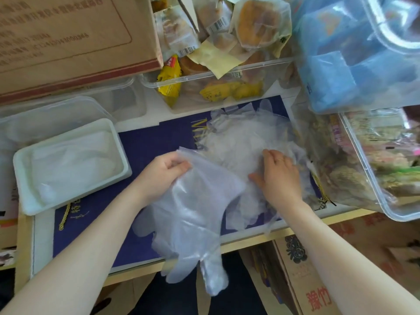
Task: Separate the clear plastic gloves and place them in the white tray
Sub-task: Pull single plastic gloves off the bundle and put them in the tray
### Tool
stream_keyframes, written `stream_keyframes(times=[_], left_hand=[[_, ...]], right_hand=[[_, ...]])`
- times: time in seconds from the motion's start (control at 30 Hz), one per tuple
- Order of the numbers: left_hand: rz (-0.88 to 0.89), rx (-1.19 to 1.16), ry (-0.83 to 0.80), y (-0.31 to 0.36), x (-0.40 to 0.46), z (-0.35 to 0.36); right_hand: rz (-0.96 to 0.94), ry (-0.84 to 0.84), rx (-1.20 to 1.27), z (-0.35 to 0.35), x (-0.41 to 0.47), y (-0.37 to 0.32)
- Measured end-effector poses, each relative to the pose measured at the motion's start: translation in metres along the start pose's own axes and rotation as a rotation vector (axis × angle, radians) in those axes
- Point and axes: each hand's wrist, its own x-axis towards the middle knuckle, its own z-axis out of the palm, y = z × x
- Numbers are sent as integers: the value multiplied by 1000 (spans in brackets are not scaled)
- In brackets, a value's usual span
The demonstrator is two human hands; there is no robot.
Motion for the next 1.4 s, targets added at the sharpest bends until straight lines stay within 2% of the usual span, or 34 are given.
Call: stream_keyframes(times=[0.23,0.3,0.4,0.47,0.53,0.6,0.67,0.73,0.87,0.93,1.0,1.07,1.13,1.23,1.33,1.4], left_hand=[[79,109,-146,7,-12,11],[121,92,-137,7,-13,10],[186,-1,-120,2,-16,2],[203,-35,-91,-8,-18,-3],[182,-24,-72,-18,-21,-8],[154,40,-70,-26,-24,-11],[122,82,-80,-31,-27,-13],[87,74,-80,-34,-29,-15],[89,75,-71,-34,-30,-14],[97,65,-55,-33,-30,-14],[102,66,-35,-34,-31,-14],[128,94,13,-37,-30,-14],[177,129,87,-38,-28,-15],[187,38,130,-32,-26,-16],[196,-196,59,-17,-30,-14],[243,-188,38,-7,-32,-10]], right_hand=[[-42,170,129,7,10,-3],[-229,268,242,2,7,-7],[-516,353,225,-2,-7,-23],[-699,291,227,4,-18,-36],[-766,167,299,9,-24,-43],[-661,158,416,10,-25,-43],[-423,253,532,6,-20,-36],[-197,262,539,0,-11,-32],[-29,-77,396,-9,17,-44],[-28,-132,214,-9,30,-55],[-63,-89,139,-7,37,-66],[-104,-79,219,-9,38,-71],[-201,-87,410,-12,39,-69],[-370,-33,636,-28,30,-68],[-441,-11,645,-44,19,-71],[-465,-2,604,-52,16,-73]])
